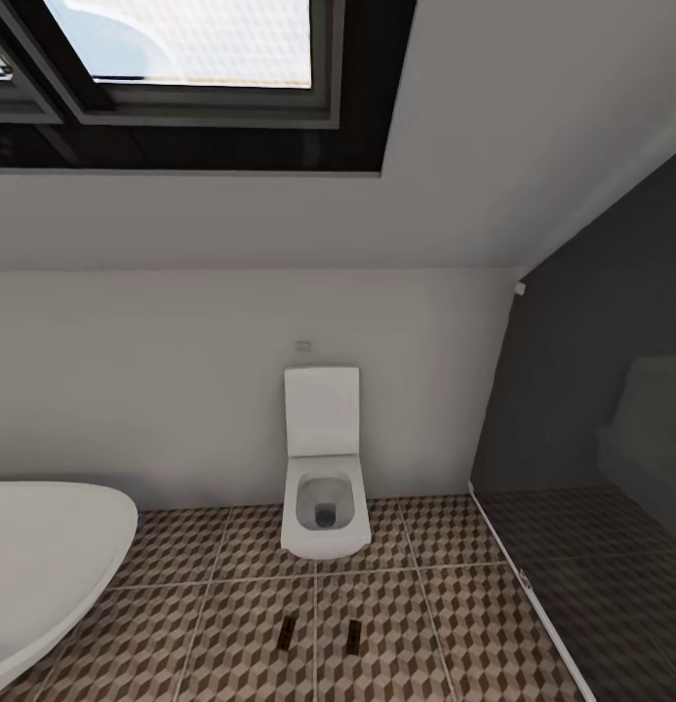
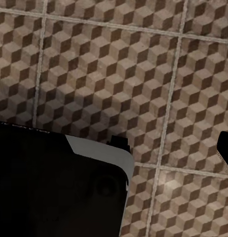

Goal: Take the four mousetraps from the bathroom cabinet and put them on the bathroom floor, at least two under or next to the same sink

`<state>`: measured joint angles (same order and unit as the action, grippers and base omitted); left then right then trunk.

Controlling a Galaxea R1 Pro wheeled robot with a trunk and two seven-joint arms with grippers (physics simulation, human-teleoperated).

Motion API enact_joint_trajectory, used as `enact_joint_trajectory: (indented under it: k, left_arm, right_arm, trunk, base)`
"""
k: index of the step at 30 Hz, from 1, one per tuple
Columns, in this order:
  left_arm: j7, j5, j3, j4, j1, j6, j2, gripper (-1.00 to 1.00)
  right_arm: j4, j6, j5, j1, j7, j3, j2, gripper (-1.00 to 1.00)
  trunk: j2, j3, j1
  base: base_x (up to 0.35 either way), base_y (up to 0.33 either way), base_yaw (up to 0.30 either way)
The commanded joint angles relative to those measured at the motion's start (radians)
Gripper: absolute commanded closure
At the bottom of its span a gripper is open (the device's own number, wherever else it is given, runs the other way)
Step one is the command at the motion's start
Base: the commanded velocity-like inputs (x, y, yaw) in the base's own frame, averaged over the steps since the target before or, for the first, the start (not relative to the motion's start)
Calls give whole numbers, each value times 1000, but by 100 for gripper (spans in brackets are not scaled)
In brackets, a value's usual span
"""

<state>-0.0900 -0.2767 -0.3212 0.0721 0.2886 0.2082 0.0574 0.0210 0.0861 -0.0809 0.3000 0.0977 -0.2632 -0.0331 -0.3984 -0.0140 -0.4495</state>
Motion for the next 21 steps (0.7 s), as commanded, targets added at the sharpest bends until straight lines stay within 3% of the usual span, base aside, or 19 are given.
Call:
enact_joint_trajectory:
  k: [1, 6, 21]
  left_arm:
    - [0, -7, -9, 4, 1, 6, -1, -100]
    - [1, -7, -9, 4, 1, 6, -1, -100]
    - [1, -7, -9, 4, 1, 7, -1, -100]
  right_arm:
    - [-1, 11, -8, 1, 4, -7, 0, -100]
    - [-1, 51, -7, 1, 4, -7, -1, -100]
    - [-1, 63, -8, 1, 4, -7, -1, -100]
  trunk:
    - [-2, -1, -1]
    - [-2, -1, -1]
    - [-2, -1, -1]
  base:
    - [0, 0, 0]
    - [0, 0, 0]
    - [0, 0, 0]
